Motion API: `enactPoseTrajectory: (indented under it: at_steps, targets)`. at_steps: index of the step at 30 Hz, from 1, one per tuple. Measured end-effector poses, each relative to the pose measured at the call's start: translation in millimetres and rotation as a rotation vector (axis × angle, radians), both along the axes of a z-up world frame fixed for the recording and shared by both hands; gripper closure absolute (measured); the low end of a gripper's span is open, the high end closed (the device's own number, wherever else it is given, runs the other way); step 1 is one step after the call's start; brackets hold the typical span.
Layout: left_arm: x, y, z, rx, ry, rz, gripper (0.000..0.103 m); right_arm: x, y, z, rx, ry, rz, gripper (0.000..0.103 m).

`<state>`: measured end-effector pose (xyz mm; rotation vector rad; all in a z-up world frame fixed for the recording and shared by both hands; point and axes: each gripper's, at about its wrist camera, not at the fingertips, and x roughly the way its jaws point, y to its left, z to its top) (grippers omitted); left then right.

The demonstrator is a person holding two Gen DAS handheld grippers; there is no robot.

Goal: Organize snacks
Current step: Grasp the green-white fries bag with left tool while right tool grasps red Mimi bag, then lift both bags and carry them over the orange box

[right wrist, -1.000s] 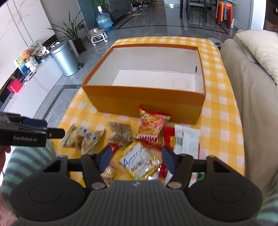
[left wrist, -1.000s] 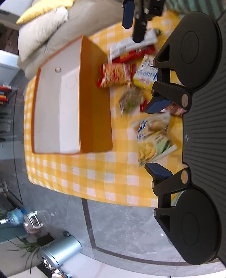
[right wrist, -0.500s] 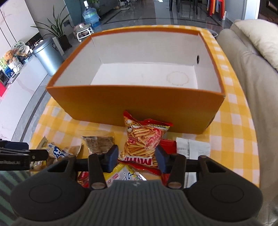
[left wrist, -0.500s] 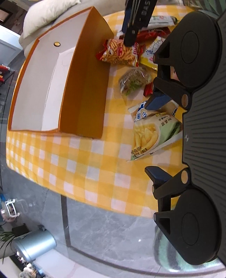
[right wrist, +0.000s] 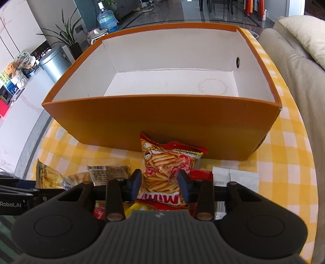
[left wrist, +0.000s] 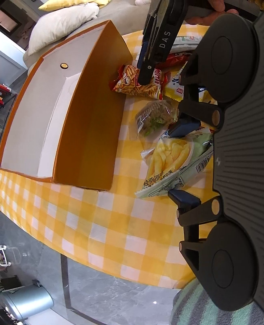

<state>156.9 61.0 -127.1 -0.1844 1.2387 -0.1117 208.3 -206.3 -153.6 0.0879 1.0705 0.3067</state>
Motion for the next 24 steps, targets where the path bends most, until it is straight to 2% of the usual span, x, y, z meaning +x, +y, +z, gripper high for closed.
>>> enactPoseTrajectory:
  at_steps: [9, 14, 19, 24]
  targets:
    - [0, -14, 1, 0.096, -0.013, -0.044, 0.048, -4, 16, -7, -0.075, -0.045, 0.043, 0.064]
    - [-4, -24, 4, 0.144, -0.028, -0.066, 0.054, -7, 26, -8, -0.134, -0.074, 0.070, 0.069]
    - [-11, -26, 11, 0.173, -0.048, -0.050, 0.057, -13, 27, -5, -0.149, -0.098, 0.069, 0.077]
    - [-20, -20, 27, 0.189, -0.099, -0.029, 0.057, -21, 22, 9, -0.112, -0.125, 0.079, 0.078]
